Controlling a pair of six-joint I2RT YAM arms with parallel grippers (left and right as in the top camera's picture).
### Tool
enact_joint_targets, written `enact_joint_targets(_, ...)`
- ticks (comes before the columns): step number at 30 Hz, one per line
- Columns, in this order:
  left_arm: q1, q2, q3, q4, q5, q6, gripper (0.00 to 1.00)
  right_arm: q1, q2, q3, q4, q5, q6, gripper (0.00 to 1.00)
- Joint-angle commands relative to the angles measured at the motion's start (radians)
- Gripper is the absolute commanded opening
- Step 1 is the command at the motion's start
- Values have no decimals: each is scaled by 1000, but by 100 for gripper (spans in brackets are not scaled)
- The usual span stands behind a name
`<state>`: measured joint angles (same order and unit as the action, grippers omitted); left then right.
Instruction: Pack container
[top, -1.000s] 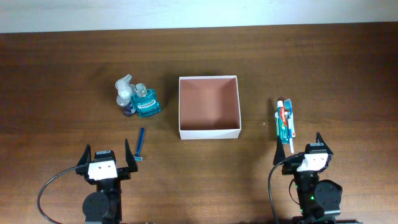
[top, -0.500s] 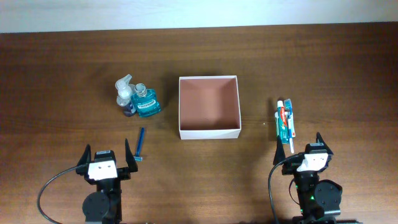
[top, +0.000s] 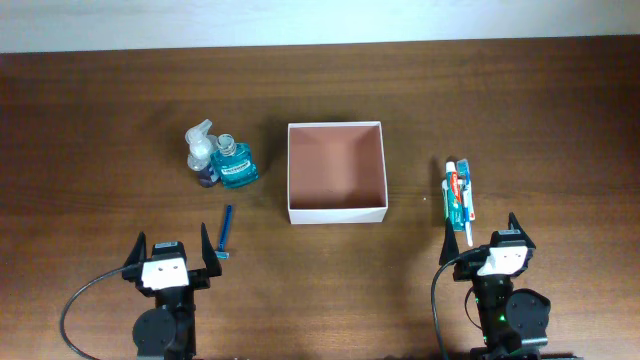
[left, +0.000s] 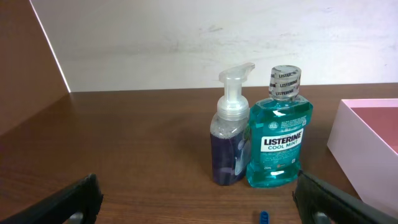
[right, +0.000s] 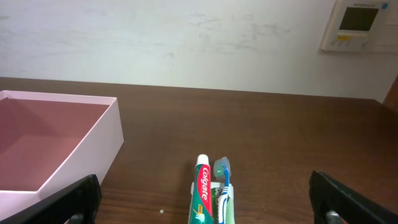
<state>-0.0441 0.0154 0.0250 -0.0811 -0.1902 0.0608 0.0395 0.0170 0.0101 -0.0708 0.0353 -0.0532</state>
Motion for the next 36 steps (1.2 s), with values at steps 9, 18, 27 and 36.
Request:
enact_joint_targets(9,5,-10,-10,-11,211,15,100,-7,3,-5,-8,-2,1,99)
enact_joint_targets(18,3,-8,-10,118,794,16,99,-7,3,-5,-8,-2,1,99)
enact_joint_targets(27,3,26,124,153,874,-3,99,-7,3,-5,-8,-2,1,99)
enact_joint_targets(36,3,454,723,-376,654,1,99,-7,3,-5,-8,-2,1,99)
